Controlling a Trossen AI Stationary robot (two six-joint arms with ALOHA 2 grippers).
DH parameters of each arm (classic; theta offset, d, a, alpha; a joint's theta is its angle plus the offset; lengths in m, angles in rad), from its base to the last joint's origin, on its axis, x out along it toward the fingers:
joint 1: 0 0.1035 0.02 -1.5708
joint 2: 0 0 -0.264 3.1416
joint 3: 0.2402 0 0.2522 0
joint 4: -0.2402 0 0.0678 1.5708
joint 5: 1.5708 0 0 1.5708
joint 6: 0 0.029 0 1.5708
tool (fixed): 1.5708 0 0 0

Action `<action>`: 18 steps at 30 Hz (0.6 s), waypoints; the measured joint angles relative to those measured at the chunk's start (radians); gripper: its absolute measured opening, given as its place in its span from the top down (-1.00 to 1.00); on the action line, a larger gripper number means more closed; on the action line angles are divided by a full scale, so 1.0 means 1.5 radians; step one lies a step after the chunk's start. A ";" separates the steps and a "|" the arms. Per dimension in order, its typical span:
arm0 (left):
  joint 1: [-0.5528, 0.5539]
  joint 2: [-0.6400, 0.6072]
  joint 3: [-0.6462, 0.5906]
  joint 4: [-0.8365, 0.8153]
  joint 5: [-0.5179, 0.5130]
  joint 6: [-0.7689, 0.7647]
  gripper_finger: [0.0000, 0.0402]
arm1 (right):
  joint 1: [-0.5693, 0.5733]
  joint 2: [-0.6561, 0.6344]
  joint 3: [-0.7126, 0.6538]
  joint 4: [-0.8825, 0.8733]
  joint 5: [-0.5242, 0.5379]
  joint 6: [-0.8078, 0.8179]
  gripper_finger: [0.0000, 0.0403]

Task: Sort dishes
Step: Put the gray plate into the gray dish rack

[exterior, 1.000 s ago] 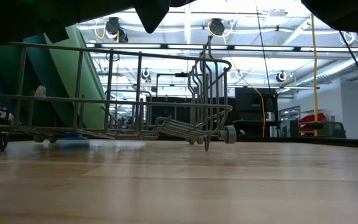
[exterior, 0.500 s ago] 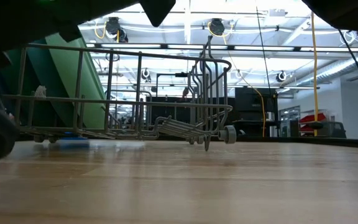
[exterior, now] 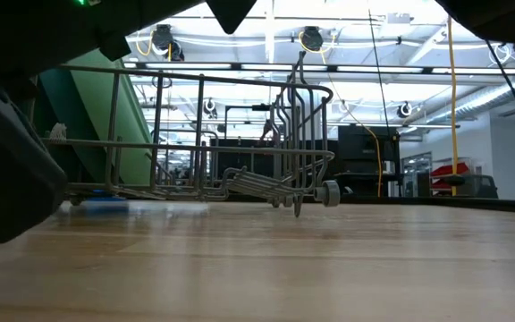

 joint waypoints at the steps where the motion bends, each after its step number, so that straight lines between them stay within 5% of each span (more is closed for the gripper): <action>1: 0.000 0.000 0.000 0.001 0.000 0.001 -0.15 | 0.000 0.000 0.000 -0.006 0.000 -0.002 0.42; 18: 0.016 -0.004 0.003 0.059 -0.048 0.057 -0.15 | 0.028 0.005 -0.003 -0.038 0.083 0.076 0.42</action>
